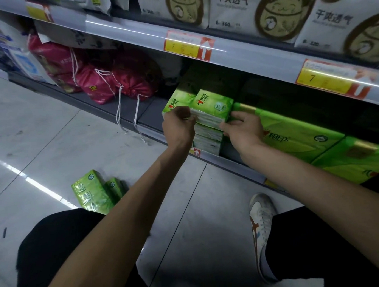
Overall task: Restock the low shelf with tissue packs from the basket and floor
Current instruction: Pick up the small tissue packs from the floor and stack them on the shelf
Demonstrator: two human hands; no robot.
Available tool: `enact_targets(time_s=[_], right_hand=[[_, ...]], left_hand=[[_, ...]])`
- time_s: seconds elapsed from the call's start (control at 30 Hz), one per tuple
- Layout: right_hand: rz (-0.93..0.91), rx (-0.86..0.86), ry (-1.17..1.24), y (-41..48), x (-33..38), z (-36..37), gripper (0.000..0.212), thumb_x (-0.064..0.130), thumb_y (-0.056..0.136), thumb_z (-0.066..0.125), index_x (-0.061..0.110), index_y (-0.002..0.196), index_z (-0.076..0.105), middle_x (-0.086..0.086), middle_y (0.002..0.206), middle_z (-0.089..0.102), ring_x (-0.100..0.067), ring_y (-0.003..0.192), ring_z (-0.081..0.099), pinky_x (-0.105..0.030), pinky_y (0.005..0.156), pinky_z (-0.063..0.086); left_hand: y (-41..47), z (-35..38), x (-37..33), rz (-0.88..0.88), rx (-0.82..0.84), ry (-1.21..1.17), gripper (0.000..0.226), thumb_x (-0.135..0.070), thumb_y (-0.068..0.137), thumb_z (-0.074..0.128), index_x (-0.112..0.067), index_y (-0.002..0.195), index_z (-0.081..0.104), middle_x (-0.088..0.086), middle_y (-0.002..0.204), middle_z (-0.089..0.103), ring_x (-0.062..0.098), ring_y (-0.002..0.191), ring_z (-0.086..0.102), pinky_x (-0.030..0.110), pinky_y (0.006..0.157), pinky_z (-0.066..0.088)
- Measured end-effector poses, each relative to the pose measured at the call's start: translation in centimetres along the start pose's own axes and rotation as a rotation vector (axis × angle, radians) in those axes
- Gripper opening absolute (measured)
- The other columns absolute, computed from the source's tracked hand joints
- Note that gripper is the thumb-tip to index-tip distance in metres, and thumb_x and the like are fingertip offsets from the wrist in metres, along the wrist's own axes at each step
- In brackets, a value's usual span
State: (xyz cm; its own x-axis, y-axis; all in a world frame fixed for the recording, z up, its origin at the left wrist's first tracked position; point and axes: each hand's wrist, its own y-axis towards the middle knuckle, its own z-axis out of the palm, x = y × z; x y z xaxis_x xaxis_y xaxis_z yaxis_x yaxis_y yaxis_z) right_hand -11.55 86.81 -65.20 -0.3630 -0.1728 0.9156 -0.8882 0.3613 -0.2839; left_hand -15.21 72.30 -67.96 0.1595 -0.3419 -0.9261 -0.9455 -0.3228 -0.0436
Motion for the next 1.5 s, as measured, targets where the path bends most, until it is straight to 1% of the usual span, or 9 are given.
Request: enact_targets(time_s=[0.13,0.3,0.47,0.67,0.87,1.03,1.17,1.33,1.5], right_hand=[[0.002,-0.004,-0.062,0.2,-0.5,0.5,0.026,-0.001,0.086,0.075,0.025,0.086,0.070,0.017,0.073,0.065,-0.011,0.085,0.069,-0.030,0.087,0.058],[-0.020,-0.004,-0.101,0.6,-0.6,0.6,0.033,-0.009,0.087,0.067,0.011,0.113,0.072,0.019,0.073,0.060,-0.009,0.084,0.064,-0.025,0.081,0.052],[-0.013,-0.007,-0.131,0.4,-0.5,0.9,0.030,-0.002,0.086,0.072,0.027,0.093,0.070,0.011,0.084,0.071,-0.015,0.094,0.071,-0.031,0.085,0.058],[-0.156,-0.024,-0.334,-1.2,-0.5,1.7,0.071,0.000,0.086,0.071,0.029,0.147,0.048,-0.002,0.132,0.064,-0.025,0.118,0.065,-0.045,0.095,0.059],[-0.217,0.118,-0.584,-3.0,-0.2,0.7,0.081,0.002,0.090,0.066,0.027,0.159,0.032,-0.011,0.147,0.045,-0.033,0.130,0.053,-0.050,0.102,0.053],[-0.231,0.128,-0.540,-4.4,-0.1,0.1,0.064,0.005,0.089,0.066,0.024,0.147,0.047,-0.010,0.134,0.053,-0.033,0.119,0.059,-0.050,0.092,0.058],[-0.356,0.264,-0.648,-6.4,-0.8,0.6,0.066,0.013,0.092,0.066,0.018,0.153,0.041,-0.015,0.142,0.048,-0.035,0.126,0.053,-0.046,0.101,0.052],[-0.555,0.525,-1.006,-8.3,-2.3,2.6,0.077,0.041,0.093,0.064,0.027,0.157,0.024,-0.016,0.140,0.043,-0.038,0.122,0.053,-0.047,0.091,0.054],[-0.697,0.760,-1.311,-9.6,-3.5,4.7,0.086,0.047,0.100,0.054,0.024,0.164,0.001,-0.018,0.167,0.013,-0.038,0.152,0.020,-0.047,0.118,0.033]], left_hand=[[-0.2,0.2,0.1,-0.019,-0.021,0.032,0.028,-0.013,0.094,0.074,-0.008,0.122,0.074,0.004,0.110,0.076,0.016,0.097,0.071,0.032,0.088,0.058],[-0.3,-0.2,0.5,-0.089,0.024,-0.007,0.032,-0.003,0.090,0.072,-0.010,0.121,0.076,0.002,0.112,0.078,0.011,0.096,0.073,0.036,0.094,0.060],[-0.4,-0.9,0.9,-0.117,0.110,-0.057,0.048,0.010,0.082,0.065,-0.008,0.126,0.073,0.004,0.114,0.077,0.016,0.103,0.073,0.035,0.088,0.062],[-1.4,-1.7,0.6,-0.100,0.186,-0.056,0.054,0.006,0.086,0.065,-0.013,0.136,0.067,0.002,0.131,0.070,0.015,0.111,0.069,0.031,0.093,0.057],[-2.9,-3.1,-0.2,-0.113,0.360,-0.079,0.067,0.001,0.091,0.069,-0.013,0.153,0.048,0.004,0.150,0.055,0.022,0.130,0.057,0.038,0.101,0.054],[-5.3,-6.1,0.5,-0.131,0.424,-0.093,0.055,-0.014,0.098,0.065,-0.012,0.150,0.050,0.013,0.135,0.064,0.015,0.106,0.064,0.025,0.080,0.053],[-7.1,-9.6,2.5,-0.055,0.331,0.107,0.057,-0.033,0.095,0.067,-0.014,0.148,0.053,0.007,0.138,0.063,0.019,0.116,0.063,0.040,0.100,0.054],[-9.8,-14.0,6.4,-0.107,0.419,0.295,0.069,-0.052,0.082,0.063,-0.027,0.146,0.056,0.004,0.140,0.062,0.021,0.124,0.060,0.043,0.106,0.051],[-12.8,-17.2,12.8,-0.205,0.503,0.496,0.070,-0.051,0.085,0.068,-0.026,0.148,0.053,0.003,0.145,0.058,0.022,0.132,0.056,0.037,0.109,0.047]])
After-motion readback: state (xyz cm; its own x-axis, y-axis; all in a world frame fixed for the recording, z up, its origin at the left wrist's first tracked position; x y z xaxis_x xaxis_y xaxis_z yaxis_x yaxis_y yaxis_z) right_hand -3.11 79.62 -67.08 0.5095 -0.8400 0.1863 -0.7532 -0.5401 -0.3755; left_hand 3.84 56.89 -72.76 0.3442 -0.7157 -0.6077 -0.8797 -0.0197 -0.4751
